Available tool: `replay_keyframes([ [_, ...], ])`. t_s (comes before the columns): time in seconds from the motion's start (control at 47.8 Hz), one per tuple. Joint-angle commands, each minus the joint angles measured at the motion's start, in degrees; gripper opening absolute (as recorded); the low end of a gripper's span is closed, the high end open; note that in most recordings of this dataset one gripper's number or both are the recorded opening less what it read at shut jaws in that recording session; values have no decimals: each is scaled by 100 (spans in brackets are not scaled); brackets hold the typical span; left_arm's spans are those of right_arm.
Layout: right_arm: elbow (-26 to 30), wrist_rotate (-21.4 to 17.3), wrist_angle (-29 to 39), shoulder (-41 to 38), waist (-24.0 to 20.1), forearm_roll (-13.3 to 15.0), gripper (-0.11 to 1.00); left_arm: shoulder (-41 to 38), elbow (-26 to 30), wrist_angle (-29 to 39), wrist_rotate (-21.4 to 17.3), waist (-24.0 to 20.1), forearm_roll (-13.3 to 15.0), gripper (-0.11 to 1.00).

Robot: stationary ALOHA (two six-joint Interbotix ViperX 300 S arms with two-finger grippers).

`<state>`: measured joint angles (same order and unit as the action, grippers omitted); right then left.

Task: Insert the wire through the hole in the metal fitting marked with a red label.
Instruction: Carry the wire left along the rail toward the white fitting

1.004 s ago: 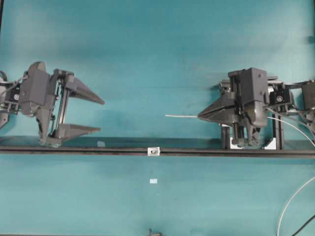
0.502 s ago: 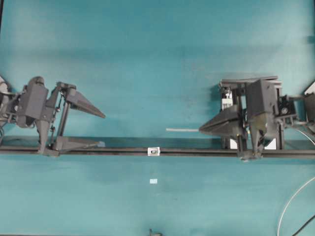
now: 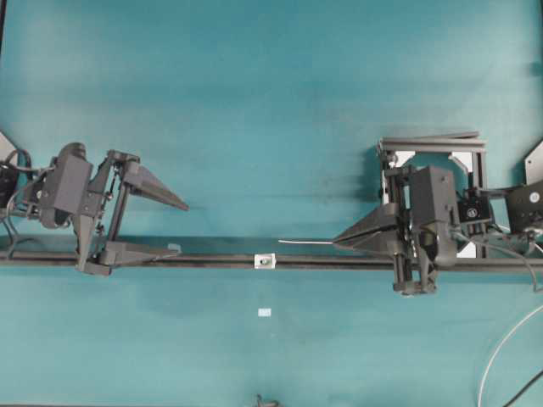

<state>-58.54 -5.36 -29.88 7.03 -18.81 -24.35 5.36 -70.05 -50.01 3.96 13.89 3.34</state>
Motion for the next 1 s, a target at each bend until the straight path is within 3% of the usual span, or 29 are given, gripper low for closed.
replay_keyframes([
  [0.0, 105, 325, -255, -26, -220, -606, -1, 26, 35, -70, 0, 26, 9, 66],
  [0.126, 158, 905, -396, -149, -510, -1406, -1, 18, 35, -70, 0, 79, 9, 66],
  [0.251, 246, 1239, -431, -308, -712, -1802, -1, 18, 44, -79, 0, 141, 9, 66],
  [0.732, 202, 1257, -554, -492, -1037, -2268, -1, 0, 70, -70, 0, 229, 9, 65],
  [0.983, 193, 1257, -615, -563, -1063, -2312, -1, -9, 44, -9, 9, 229, 9, 65],
])
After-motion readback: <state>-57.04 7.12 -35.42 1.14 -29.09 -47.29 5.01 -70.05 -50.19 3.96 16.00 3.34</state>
